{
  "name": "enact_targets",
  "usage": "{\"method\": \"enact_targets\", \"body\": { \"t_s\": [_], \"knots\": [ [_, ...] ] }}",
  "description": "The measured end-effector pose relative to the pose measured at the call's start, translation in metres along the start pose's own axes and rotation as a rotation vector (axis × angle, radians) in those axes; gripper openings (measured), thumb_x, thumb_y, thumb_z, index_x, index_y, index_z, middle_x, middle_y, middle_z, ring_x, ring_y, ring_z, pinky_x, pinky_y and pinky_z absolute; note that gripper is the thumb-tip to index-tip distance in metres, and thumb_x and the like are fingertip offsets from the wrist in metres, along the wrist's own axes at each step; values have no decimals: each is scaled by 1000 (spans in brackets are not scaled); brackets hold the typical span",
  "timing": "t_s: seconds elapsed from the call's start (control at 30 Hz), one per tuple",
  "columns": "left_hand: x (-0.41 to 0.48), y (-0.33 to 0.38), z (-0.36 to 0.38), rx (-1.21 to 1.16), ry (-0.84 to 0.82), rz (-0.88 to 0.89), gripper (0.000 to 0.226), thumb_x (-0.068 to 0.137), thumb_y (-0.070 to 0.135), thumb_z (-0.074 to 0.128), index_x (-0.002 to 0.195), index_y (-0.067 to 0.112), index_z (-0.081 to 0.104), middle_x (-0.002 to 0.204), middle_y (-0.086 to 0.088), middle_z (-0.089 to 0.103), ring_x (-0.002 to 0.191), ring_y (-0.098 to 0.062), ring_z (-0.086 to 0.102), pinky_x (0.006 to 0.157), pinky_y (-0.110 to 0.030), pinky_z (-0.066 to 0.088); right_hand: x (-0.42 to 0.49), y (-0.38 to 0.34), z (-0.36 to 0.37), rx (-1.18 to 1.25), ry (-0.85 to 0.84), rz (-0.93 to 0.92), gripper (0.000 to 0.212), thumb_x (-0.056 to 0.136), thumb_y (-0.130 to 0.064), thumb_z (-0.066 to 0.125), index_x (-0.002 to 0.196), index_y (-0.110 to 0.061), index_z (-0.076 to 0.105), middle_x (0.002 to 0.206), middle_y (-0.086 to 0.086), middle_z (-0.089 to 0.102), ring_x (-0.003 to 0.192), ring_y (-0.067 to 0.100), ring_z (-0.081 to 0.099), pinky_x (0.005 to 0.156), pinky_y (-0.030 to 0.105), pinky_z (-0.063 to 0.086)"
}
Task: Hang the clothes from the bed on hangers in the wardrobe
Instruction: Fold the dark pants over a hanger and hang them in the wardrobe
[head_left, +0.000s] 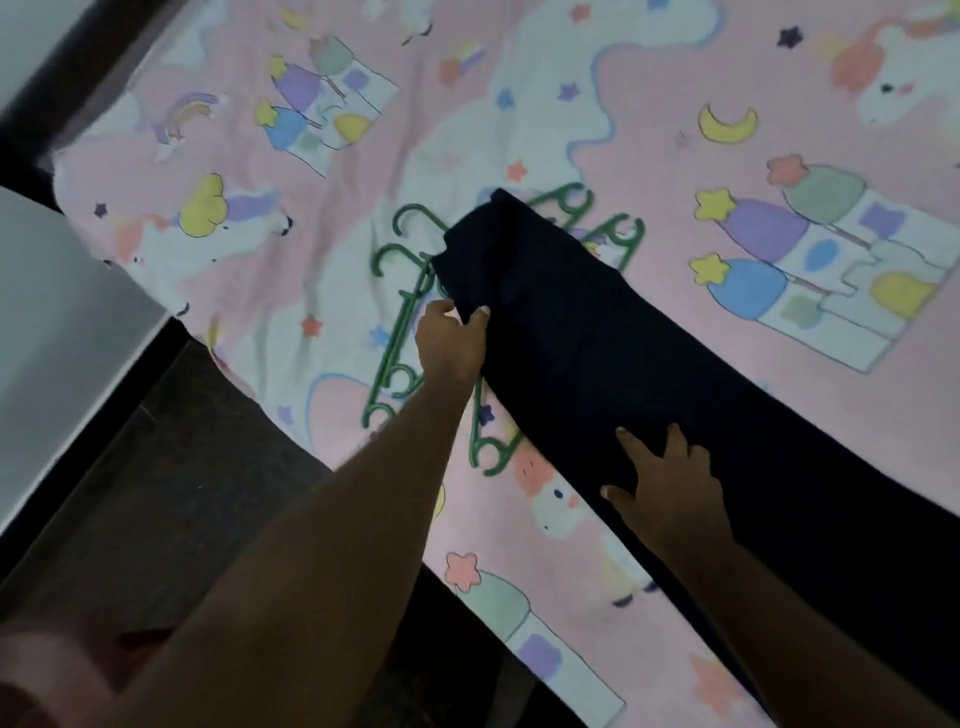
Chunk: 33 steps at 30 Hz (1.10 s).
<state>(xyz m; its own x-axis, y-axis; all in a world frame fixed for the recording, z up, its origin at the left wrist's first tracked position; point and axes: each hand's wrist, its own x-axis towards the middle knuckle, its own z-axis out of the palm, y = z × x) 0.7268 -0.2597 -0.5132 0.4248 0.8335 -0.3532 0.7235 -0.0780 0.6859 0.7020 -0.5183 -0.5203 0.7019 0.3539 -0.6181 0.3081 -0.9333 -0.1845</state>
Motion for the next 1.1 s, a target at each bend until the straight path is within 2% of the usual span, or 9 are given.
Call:
{"method": "enact_targets", "body": {
  "t_s": [0.1, 0.2, 0.3, 0.4, 0.53, 0.67, 0.77, 0.9, 1.1],
  "knots": [
    [35, 12, -4, -35, -54, 30, 53, 85, 33, 71, 128, 8, 54, 120, -5, 59, 109, -25, 60, 97, -34, 48, 4, -5, 0, -30, -14, 14, 72, 93, -60, 50, 153, -41, 17, 158, 18, 15, 135, 38, 29, 103, 46, 41],
    [69, 24, -12, 234, -49, 240, 65, 86, 34, 69, 142, 13, 43, 137, -14, 41, 122, -28, 50, 101, -35, 42, 4, -5, 0, -76, -16, 8, 72, 94, -61, 46, 154, -40, 13, 158, 18, 15, 134, 37, 30, 102, 43, 42],
    [104, 41, -18, 415, -167, 388, 63, 83, 40, 73, 137, 17, 51, 137, -14, 39, 130, -27, 39, 105, -33, 35, 5, -4, 2, -122, -12, -6, 72, 94, -61, 43, 155, -40, 10, 159, 19, 14, 135, 36, 30, 102, 41, 42],
    [127, 58, -22, 470, -317, 447, 36, 81, 38, 76, 103, 11, 69, 102, -9, 54, 108, -24, 54, 87, -26, 39, 8, -5, 3, -139, 11, -5, 72, 93, -62, 44, 155, -40, 13, 159, 19, 16, 135, 36, 30, 100, 41, 44],
    [142, 76, -47, 478, -334, 389, 35, 85, 36, 72, 70, 9, 55, 64, -1, 50, 65, -16, 49, 58, -25, 38, 10, -4, 8, -143, 40, -3, 73, 91, -64, 46, 154, -41, 16, 157, 19, 21, 132, 35, 33, 96, 41, 45],
    [154, 63, -68, 767, -237, 337, 41, 86, 41, 70, 93, 2, 62, 94, -14, 64, 89, -29, 62, 80, -37, 51, 14, 1, 14, -140, 53, 14, 73, 75, -57, 74, 141, -35, 51, 138, 27, 47, 112, 42, 49, 76, 47, 53],
    [147, 52, -64, 567, -200, 202, 50, 86, 47, 67, 97, -1, 62, 94, -16, 67, 87, -31, 66, 77, -38, 56, 15, 4, 19, -162, 75, 7, 74, 62, -50, 86, 130, -28, 64, 123, 30, 55, 97, 44, 53, 64, 47, 53],
    [123, 41, -48, 189, -310, -116, 45, 83, 36, 76, 74, 1, 50, 65, -13, 55, 47, -21, 53, 38, -21, 45, 19, 4, 22, -178, 112, -7, 75, 57, -47, 90, 126, -25, 67, 118, 31, 56, 93, 46, 54, 61, 49, 53],
    [115, 38, -39, -59, -204, -231, 36, 79, 20, 82, 79, 3, 50, 64, -14, 57, 32, -13, 53, 33, -16, 32, 21, 2, 22, -201, 90, -13, 74, 72, -52, 79, 138, -30, 55, 129, 29, 50, 105, 43, 50, 71, 48, 52]
  ]
}}
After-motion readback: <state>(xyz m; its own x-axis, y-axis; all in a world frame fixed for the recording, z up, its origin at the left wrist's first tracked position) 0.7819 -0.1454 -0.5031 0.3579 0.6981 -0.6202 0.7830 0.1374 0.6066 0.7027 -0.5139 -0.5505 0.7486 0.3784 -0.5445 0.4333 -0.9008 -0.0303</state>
